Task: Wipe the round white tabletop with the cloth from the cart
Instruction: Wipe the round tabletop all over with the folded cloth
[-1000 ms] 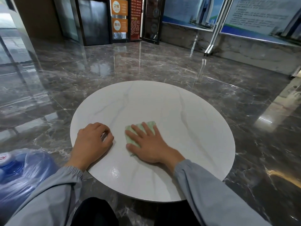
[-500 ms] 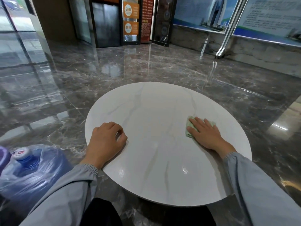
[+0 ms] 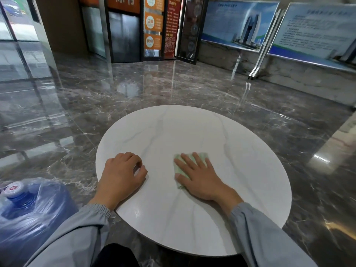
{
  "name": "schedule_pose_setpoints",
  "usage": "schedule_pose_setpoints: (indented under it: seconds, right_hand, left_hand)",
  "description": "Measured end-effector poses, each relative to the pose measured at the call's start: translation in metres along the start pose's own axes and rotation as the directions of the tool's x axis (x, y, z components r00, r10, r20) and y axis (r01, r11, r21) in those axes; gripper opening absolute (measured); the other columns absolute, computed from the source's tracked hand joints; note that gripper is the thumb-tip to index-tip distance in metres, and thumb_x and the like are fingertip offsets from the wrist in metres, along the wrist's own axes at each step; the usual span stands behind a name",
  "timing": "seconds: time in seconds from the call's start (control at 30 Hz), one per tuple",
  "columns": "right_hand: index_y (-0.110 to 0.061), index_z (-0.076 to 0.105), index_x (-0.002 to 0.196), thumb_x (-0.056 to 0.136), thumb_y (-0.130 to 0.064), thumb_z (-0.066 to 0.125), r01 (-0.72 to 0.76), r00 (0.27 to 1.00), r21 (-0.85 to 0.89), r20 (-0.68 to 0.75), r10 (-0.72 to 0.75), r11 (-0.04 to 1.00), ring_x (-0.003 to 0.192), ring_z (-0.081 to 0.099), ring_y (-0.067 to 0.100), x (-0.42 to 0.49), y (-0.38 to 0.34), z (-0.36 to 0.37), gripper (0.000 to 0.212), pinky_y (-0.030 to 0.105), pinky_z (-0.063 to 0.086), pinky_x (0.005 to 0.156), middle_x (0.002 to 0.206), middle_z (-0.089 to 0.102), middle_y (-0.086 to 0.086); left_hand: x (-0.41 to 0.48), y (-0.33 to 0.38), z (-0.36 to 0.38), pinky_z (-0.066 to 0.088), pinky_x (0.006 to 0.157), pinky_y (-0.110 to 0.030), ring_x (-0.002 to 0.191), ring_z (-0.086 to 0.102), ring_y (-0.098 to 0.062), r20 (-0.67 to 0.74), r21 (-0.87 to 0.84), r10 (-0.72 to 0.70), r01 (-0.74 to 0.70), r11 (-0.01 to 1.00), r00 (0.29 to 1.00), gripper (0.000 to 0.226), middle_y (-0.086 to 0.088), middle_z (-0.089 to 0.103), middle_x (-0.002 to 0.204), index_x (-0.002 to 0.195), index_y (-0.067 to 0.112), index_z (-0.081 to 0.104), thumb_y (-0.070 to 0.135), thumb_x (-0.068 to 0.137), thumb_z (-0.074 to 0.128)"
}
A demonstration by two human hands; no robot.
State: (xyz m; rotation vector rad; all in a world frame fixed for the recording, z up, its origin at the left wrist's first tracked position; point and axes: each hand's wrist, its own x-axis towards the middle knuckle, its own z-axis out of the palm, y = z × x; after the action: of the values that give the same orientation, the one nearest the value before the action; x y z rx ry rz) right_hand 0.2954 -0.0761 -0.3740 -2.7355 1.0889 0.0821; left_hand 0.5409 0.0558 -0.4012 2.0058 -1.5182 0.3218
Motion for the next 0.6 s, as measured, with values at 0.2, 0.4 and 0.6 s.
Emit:
schedule_pose_setpoints:
  seconds: [0.2,0.4,0.6]
  right_hand:
    - [-0.053,0.01,0.161,0.102,-0.071,0.025,0.045,0.999,0.073,-0.011,-0.044,0.996,0.158,-0.012,0.009,-0.002,0.012,-0.006,0.063,0.044,-0.007,0.127,0.171,-0.001,-0.024]
    - [-0.048,0.006,0.163,0.104,-0.068,0.02,-0.09,0.995,0.041,-0.03,0.092,0.995,0.159,-0.015,0.016,0.005,0.023,-0.006,0.064,0.049,-0.009,0.126,0.172,-0.006,-0.019]
    - [-0.05,-0.003,0.162,0.104,-0.066,0.016,-0.02,0.999,0.014,0.03,0.02,1.0,0.157,-0.023,0.017,-0.008,0.005,-0.002,0.063,0.052,-0.014,0.125,0.17,-0.015,-0.02]
  left_hand:
    - [0.0,-0.002,0.002,0.034,0.074,-0.035,0.085,0.059,-0.018,-0.004,-0.005,0.009,-0.009,1.0,1.0,0.03,0.014,0.064,0.09,0.086,0.027,0.067,0.049,0.086,0.046]
    - [0.001,-0.002,0.002,0.034,0.075,-0.035,0.087,0.06,-0.018,-0.003,-0.016,-0.006,0.006,1.0,1.0,0.028,0.014,0.064,0.089,0.084,0.028,0.067,0.048,0.085,0.047]
    - [0.001,0.0,0.003,0.033,0.075,-0.035,0.086,0.059,-0.018,-0.008,-0.015,-0.015,0.015,1.0,1.0,0.028,0.015,0.063,0.088,0.083,0.028,0.066,0.048,0.085,0.046]
